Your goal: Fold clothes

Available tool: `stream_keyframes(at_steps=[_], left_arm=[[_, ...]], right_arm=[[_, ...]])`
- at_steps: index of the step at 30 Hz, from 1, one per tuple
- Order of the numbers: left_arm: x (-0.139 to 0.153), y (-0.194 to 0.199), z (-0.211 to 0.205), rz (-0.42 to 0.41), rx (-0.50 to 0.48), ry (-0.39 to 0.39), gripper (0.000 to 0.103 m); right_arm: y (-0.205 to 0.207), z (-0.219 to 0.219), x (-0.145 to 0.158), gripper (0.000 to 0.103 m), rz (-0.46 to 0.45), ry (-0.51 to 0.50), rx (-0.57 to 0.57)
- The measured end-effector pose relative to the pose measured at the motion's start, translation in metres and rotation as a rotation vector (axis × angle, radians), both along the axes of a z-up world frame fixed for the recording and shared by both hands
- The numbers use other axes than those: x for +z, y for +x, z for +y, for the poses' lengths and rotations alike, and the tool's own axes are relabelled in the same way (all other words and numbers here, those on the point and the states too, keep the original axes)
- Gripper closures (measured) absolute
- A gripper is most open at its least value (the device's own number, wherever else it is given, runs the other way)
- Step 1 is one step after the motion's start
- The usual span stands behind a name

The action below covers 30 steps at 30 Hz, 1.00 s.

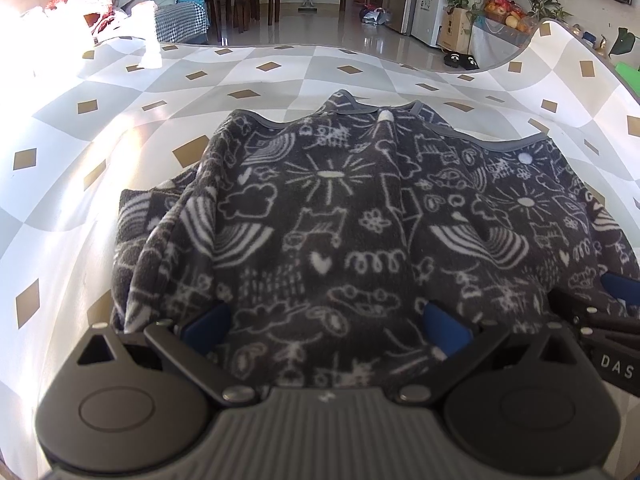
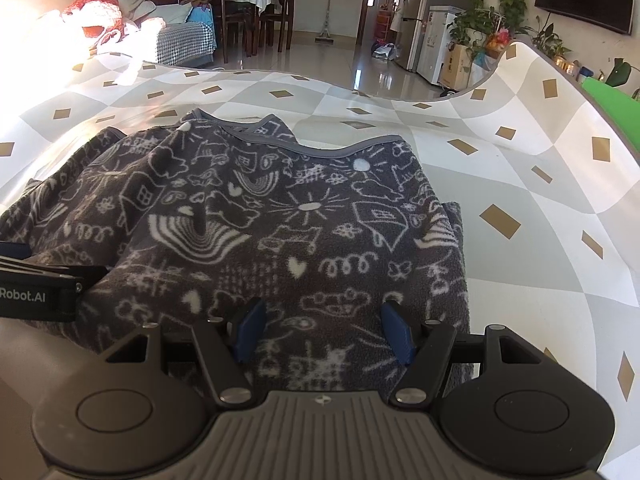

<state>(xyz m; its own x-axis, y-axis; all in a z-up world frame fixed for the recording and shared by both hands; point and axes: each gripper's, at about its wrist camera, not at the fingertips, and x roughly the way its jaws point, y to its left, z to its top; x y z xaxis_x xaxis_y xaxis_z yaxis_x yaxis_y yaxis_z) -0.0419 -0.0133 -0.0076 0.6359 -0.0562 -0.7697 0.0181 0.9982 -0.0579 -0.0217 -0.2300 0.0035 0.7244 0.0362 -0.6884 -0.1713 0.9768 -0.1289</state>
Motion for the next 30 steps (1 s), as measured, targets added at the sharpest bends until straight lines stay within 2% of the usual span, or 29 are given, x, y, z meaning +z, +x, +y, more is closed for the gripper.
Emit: stream_keyframes(at_steps=[30], left_arm=[[0.0009,0.0049,0.0026,0.013,-0.01,0.007,0.0]], right_arm=[[0.0048,0.0018,0.0019,0.039,0.037,0.006,-0.015]])
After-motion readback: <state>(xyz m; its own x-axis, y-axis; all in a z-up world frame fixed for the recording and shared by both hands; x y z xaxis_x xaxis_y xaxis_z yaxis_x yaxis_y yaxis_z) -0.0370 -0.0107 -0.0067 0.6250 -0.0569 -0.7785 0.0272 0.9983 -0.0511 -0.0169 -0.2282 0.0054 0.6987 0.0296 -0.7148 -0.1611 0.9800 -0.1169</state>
